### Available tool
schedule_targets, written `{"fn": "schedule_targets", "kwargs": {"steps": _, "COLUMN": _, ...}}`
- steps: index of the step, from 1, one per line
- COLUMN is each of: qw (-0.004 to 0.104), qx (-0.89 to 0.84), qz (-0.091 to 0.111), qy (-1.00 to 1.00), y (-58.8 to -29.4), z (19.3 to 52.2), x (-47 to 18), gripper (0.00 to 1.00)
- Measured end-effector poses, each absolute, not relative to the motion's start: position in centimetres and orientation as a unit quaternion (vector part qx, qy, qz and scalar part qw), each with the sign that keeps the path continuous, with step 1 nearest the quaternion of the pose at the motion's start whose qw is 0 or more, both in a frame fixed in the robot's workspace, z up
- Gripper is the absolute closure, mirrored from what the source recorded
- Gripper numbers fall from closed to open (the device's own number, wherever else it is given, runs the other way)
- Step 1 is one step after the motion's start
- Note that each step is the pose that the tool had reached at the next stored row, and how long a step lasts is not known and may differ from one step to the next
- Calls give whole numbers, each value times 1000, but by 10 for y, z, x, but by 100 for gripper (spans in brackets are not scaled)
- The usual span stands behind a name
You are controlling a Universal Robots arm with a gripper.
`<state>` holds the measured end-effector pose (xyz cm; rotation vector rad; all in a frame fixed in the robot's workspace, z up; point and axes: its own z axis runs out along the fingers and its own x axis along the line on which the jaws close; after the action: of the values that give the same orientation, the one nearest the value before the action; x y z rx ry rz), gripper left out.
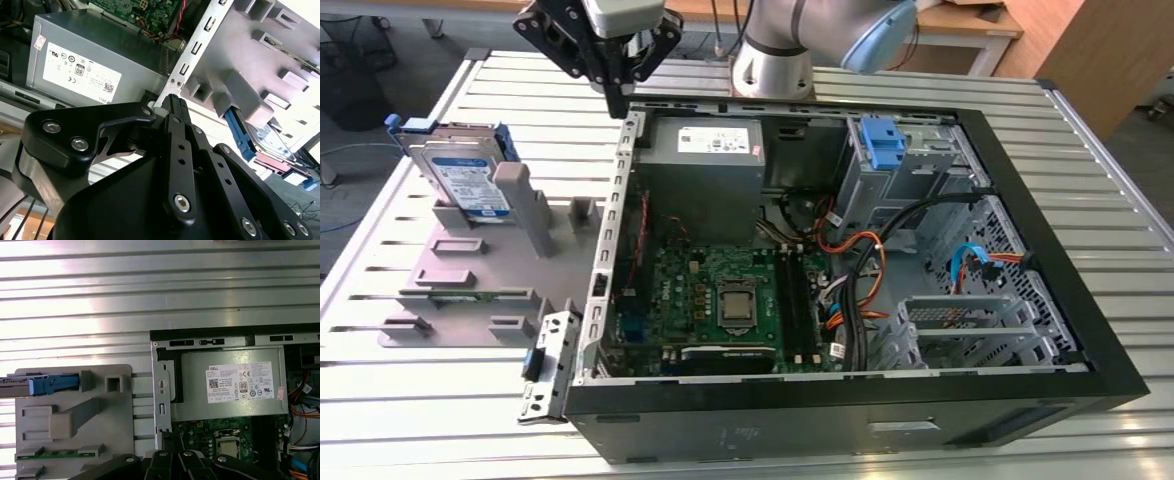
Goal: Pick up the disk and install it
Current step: 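Reach for the disk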
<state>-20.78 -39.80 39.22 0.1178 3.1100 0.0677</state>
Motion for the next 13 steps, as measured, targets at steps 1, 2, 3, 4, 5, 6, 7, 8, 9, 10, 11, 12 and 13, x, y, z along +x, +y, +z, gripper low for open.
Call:
{"fn": "schedule_targets", "kwargs": {"steps": 1, "qw": 14, "qx": 38, "qz": 22, "qy": 999, "y": -398, "z": 392, "x": -209, "gripper": 89}}
{"fn": "schedule_targets", "kwargs": {"steps": 2, "qw": 14, "qx": 38, "qz": 22, "qy": 999, "y": -398, "z": 392, "x": -211, "gripper": 89}}
{"fn": "schedule_targets", "kwargs": {"steps": 3, "qw": 14, "qx": 38, "qz": 22, "qy": 999, "y": -398, "z": 392, "x": -212, "gripper": 89}}
{"fn": "schedule_targets", "kwargs": {"steps": 4, "qw": 14, "qx": 38, "qz": 22, "qy": 999, "y": -398, "z": 392, "x": -213, "gripper": 89}}
{"fn": "schedule_targets", "kwargs": {"steps": 5, "qw": 14, "qx": 38, "qz": 22, "qy": 999, "y": -398, "z": 392, "x": -215, "gripper": 89}}
{"fn": "schedule_targets", "kwargs": {"steps": 6, "qw": 14, "qx": 38, "qz": 22, "qy": 999, "y": -398, "z": 392, "x": -216, "gripper": 89}}
{"fn": "schedule_targets", "kwargs": {"steps": 7, "qw": 14, "qx": 38, "qz": 22, "qy": 999, "y": -398, "z": 392, "x": -218, "gripper": 89}}
{"fn": "schedule_targets", "kwargs": {"steps": 8, "qw": 14, "qx": 38, "qz": 22, "qy": 999, "y": -398, "z": 392, "x": -219, "gripper": 89}}
{"fn": "schedule_targets", "kwargs": {"steps": 9, "qw": 14, "qx": 38, "qz": 22, "qy": 999, "y": -398, "z": 392, "x": -221, "gripper": 89}}
{"fn": "schedule_targets", "kwargs": {"steps": 10, "qw": 14, "qx": 38, "qz": 22, "qy": 999, "y": -398, "z": 392, "x": -222, "gripper": 89}}
{"fn": "schedule_targets", "kwargs": {"steps": 11, "qw": 14, "qx": 38, "qz": 22, "qy": 999, "y": -398, "z": 392, "x": -223, "gripper": 89}}
{"fn": "schedule_targets", "kwargs": {"steps": 12, "qw": 14, "qx": 38, "qz": 22, "qy": 999, "y": -398, "z": 392, "x": -225, "gripper": 89}}
{"fn": "schedule_targets", "kwargs": {"steps": 13, "qw": 14, "qx": 38, "qz": 22, "qy": 999, "y": -397, "z": 392, "x": -226, "gripper": 89}}
